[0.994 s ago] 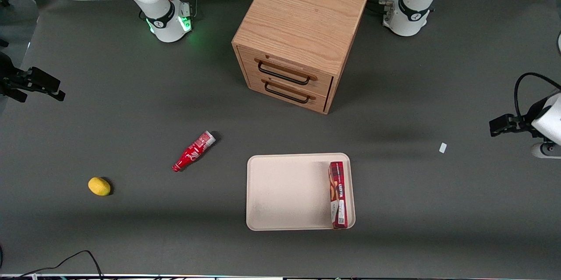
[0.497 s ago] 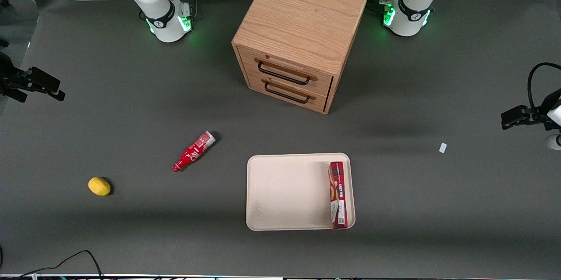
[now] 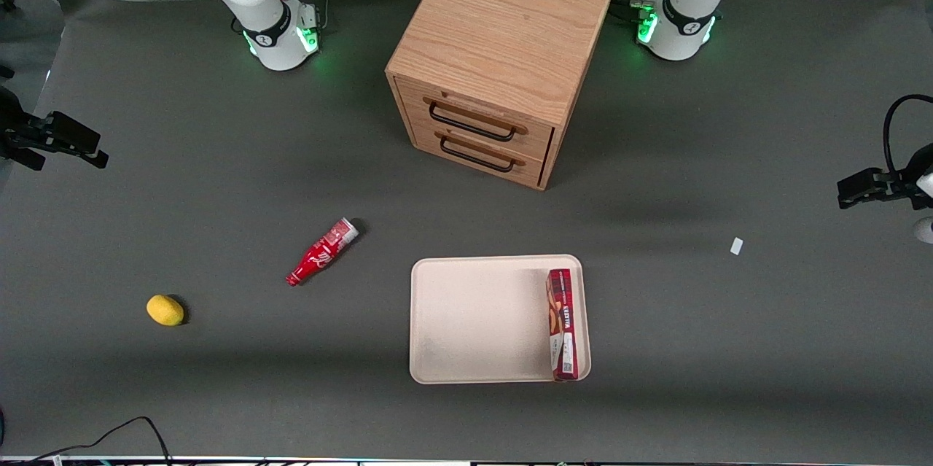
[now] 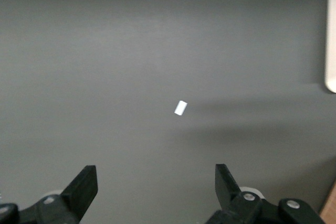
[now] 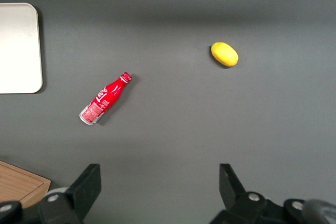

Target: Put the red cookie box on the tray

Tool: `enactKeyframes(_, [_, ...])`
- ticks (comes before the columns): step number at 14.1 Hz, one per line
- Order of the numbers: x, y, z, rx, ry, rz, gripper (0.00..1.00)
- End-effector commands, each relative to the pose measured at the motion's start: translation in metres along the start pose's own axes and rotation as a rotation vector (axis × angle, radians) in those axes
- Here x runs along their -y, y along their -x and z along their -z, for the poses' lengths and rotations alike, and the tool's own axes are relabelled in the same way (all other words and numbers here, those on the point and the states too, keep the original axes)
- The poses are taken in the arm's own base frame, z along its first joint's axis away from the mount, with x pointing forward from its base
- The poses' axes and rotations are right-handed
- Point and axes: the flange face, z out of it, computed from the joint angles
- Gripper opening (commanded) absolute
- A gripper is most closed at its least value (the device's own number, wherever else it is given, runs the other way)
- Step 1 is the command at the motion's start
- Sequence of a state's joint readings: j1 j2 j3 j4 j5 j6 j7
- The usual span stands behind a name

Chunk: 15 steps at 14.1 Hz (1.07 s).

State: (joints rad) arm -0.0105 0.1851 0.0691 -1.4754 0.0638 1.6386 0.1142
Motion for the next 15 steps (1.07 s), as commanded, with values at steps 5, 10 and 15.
enactKeyframes(5, [-0.006,0.008,0.039,0.005,0.053,0.004,1.0])
enactKeyframes(10, [-0.012,0.008,0.041,0.004,0.052,-0.002,1.0])
enactKeyframes(15, [-0.014,0.007,0.04,0.005,0.052,-0.006,1.0])
